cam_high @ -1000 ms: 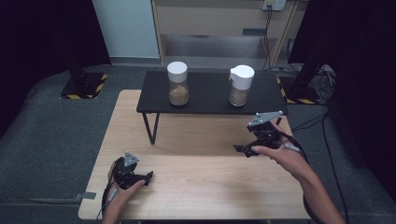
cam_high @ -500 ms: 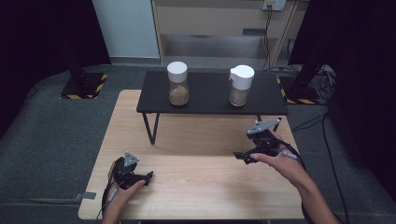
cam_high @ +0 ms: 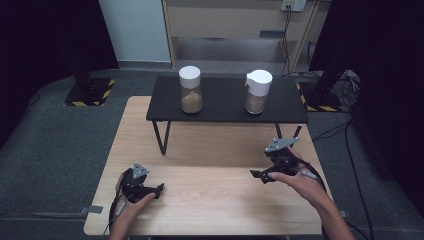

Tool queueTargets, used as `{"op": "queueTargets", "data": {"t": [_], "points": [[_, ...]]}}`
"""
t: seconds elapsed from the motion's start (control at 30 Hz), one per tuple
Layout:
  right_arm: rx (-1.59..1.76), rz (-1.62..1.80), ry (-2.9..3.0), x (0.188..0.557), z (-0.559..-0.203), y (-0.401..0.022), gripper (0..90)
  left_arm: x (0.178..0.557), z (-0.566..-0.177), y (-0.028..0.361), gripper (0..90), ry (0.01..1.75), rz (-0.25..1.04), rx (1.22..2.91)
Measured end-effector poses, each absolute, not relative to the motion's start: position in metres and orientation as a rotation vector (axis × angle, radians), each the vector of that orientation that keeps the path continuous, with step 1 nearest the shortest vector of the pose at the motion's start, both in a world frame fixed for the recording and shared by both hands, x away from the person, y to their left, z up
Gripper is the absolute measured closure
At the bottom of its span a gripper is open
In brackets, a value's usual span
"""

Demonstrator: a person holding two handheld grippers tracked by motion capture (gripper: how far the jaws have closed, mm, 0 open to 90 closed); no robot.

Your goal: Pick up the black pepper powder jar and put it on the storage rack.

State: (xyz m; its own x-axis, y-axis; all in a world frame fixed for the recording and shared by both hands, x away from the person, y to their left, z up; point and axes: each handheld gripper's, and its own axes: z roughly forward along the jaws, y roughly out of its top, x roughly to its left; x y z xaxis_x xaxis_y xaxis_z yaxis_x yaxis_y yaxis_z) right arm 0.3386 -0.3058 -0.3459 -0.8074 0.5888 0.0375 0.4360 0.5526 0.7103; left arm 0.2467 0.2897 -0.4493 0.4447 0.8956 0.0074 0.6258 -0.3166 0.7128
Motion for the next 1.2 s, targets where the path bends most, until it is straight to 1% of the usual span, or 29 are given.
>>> {"op": "queueTargets", "data": {"t": [0.37, 0.77, 1.2], "points": [[0.865, 1.079, 2.589, 0.333, -0.359, -0.305, 5.5, 0.247, -0.449, 0.29, 0.0, 1.27, 0.541, 2.056], [0.864, 1.09, 2.575, 0.321, -0.384, -0.304, 5.3, 0.247, -0.449, 0.29, 0.0, 1.27, 0.541, 2.055], [0.867, 1.106, 2.575, 0.313, -0.402, -0.306, 5.2, 0.247, -0.449, 0.289, 0.0, 1.271, 0.542, 2.055]]}}
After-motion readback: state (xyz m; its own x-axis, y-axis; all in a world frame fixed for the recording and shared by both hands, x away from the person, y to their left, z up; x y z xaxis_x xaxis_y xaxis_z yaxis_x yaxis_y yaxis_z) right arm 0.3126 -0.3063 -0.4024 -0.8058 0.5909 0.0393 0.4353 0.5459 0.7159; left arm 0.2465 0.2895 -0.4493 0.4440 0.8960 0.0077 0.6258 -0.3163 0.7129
